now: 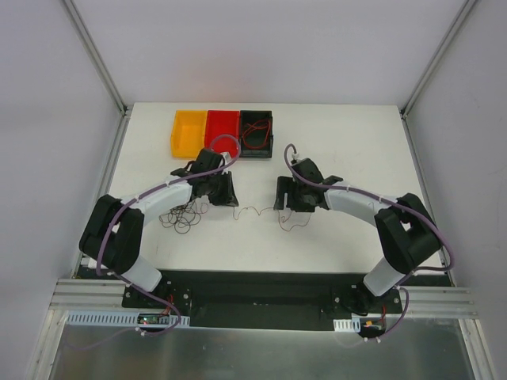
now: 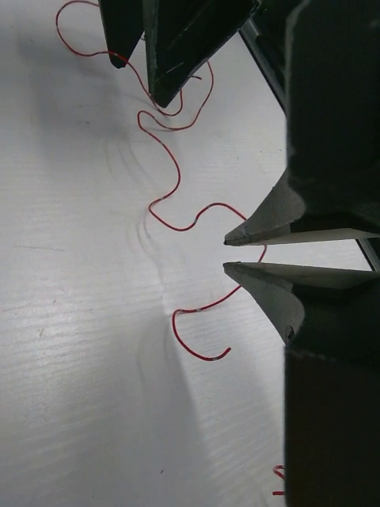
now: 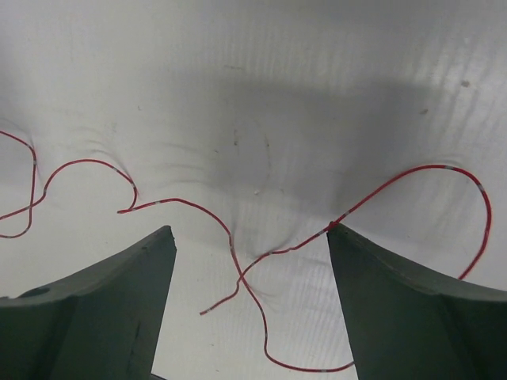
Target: Untangle the cables
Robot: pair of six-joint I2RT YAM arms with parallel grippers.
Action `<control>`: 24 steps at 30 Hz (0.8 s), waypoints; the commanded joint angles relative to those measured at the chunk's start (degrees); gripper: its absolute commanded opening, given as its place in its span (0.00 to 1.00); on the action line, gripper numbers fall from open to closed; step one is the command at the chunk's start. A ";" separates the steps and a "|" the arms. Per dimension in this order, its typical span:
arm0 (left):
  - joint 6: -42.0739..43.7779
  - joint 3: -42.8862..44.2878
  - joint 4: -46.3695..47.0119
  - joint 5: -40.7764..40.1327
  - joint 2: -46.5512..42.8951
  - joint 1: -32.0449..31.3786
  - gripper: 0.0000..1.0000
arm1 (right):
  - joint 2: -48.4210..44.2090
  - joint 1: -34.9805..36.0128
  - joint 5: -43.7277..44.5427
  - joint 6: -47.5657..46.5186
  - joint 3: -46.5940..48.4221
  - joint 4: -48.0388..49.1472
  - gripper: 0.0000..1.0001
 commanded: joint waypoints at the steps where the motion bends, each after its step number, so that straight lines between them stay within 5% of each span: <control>1: -2.02 -1.20 3.25 -0.85 3.37 -0.77 0.12 | 2.32 0.07 -6.88 -6.47 0.52 5.60 0.81; 12: -7.29 -6.03 13.19 2.05 8.21 -1.12 0.04 | 5.75 5.51 -11.21 -8.59 -1.24 19.13 0.83; 21: -9.49 -8.58 18.11 3.54 9.70 -1.12 0.02 | 8.21 11.66 1.09 -9.03 0.61 15.99 0.77; 24: -9.92 -9.54 18.55 3.28 9.35 -1.12 0.02 | 9.35 13.68 10.58 -9.64 2.18 13.43 0.66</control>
